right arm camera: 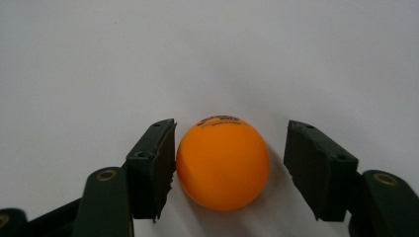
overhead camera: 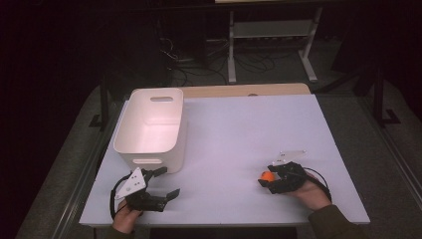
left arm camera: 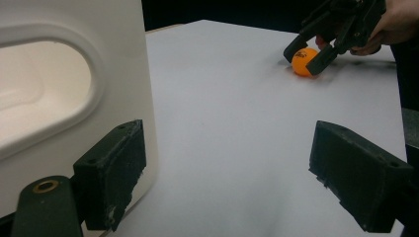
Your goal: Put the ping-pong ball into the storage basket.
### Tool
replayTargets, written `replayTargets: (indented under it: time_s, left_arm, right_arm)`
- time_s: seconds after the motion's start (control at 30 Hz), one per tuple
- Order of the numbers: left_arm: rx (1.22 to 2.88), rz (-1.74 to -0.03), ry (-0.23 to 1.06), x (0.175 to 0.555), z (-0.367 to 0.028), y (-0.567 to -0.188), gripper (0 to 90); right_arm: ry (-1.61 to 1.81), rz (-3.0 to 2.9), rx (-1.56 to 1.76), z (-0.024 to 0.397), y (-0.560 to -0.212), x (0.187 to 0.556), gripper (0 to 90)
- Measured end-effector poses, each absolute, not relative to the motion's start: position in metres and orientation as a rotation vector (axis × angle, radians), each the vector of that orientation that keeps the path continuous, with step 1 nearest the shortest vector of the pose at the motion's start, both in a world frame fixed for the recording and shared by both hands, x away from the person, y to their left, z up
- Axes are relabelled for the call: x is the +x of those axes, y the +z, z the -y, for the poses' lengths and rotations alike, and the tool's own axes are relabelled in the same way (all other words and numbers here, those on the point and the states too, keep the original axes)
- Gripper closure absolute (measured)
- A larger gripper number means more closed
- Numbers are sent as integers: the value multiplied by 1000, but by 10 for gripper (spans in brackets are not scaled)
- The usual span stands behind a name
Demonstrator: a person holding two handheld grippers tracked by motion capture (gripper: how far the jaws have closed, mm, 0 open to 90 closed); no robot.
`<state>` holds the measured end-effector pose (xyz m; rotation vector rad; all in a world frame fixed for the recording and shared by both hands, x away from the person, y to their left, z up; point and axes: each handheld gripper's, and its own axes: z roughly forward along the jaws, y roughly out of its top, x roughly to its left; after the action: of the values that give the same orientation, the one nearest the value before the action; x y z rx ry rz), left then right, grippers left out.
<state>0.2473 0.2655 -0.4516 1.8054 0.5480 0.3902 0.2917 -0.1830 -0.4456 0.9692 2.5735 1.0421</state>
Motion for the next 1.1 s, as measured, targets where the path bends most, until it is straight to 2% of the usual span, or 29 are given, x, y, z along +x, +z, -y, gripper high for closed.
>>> replayTargets:
  time_s: [0.5,1.1]
  left_arm:
    - [1806,-547,391,247,-266,-452,140]
    - [1804,-549,390,247,-266,-452,140]
  right_arm:
    - [1049,-2609,947,184,-446,291,488]
    - [1078,-2603,950,182,-440,293,493]
